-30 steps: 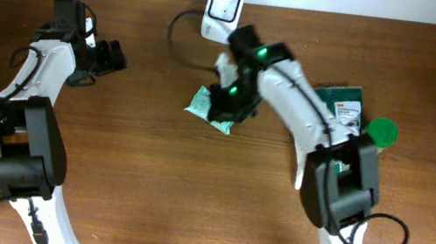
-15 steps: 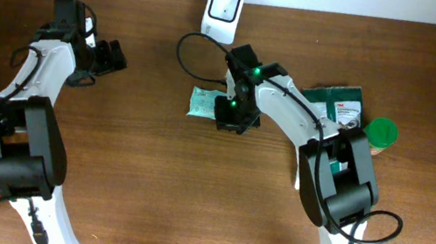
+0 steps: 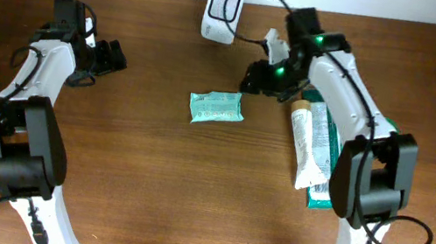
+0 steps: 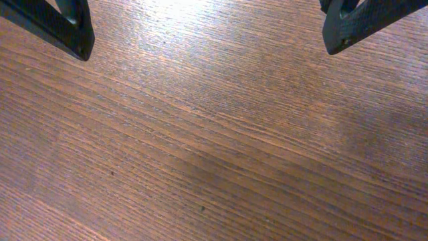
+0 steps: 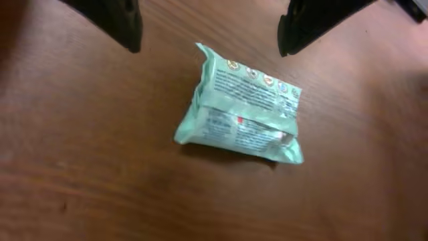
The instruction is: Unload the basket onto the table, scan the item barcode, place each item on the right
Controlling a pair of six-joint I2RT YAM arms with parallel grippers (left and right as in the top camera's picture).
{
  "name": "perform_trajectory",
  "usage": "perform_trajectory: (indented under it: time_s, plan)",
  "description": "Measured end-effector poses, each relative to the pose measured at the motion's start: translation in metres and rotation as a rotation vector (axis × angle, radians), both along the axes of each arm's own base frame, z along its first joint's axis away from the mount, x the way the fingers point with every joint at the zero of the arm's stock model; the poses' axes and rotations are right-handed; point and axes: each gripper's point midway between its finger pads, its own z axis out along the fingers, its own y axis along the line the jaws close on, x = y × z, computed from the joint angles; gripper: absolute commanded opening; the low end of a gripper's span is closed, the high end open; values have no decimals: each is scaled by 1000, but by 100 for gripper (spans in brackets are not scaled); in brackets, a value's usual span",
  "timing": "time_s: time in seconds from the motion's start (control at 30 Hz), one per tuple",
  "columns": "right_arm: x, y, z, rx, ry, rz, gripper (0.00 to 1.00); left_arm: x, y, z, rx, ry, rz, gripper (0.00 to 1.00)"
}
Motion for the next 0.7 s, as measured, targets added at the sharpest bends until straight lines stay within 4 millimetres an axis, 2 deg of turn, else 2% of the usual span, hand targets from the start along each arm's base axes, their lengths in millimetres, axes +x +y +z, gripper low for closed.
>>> perform_trajectory:
  time_s: [0.07,0.17,0.23,0.4,0.47,0.5,0.57,0.7]
  plan:
    - [0,7,-13,38,32,12,65,0,0,0,0,0,0,99]
    - [-6,20,-56,97,135,32,65,0,0,0,0,0,0,99]
    - [-10,23,-72,115,176,35,65,0,0,0,0,0,0,99]
    - [-8,38,-72,191,177,49,64,0,0,0,0,0,0,99]
    - [-11,54,-72,213,180,66,48,0,0,0,0,0,0,99]
    - [-12,60,-74,217,184,73,45,0,0,0,0,0,0,99]
    - [-17,73,-78,235,200,85,44,0,0,0,0,0,0,99]
    - [-17,77,-79,245,217,70,45,0,0,0,0,0,0,99]
